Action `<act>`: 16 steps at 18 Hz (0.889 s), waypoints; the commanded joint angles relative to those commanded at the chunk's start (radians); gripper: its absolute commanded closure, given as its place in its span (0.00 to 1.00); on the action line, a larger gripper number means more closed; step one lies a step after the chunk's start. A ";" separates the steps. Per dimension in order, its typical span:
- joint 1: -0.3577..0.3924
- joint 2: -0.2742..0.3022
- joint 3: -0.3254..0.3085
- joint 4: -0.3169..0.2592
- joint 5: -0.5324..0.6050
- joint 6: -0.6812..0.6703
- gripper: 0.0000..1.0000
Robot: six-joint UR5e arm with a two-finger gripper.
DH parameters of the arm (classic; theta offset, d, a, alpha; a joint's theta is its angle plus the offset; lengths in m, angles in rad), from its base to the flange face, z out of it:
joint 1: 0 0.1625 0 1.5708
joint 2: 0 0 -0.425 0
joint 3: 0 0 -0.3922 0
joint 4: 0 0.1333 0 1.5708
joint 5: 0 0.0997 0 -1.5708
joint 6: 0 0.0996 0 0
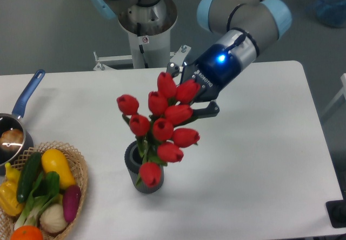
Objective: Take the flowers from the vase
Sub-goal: 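Lift the gripped tulips up out of the vase and away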
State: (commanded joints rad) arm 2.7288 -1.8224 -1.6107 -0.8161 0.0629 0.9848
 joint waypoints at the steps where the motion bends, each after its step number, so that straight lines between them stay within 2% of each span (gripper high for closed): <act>1: 0.015 0.000 0.012 0.000 0.000 0.000 0.97; 5: 0.071 0.002 0.060 0.006 0.020 0.006 0.97; 6: 0.078 0.002 0.069 0.009 0.062 0.009 0.97; 9: 0.100 0.031 0.074 0.014 0.318 0.076 0.97; 11: 0.111 0.038 0.074 0.015 0.429 0.103 0.97; 16: 0.153 0.026 0.049 0.011 0.462 0.219 0.96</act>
State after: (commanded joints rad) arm 2.8823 -1.7962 -1.5615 -0.8053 0.5246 1.2041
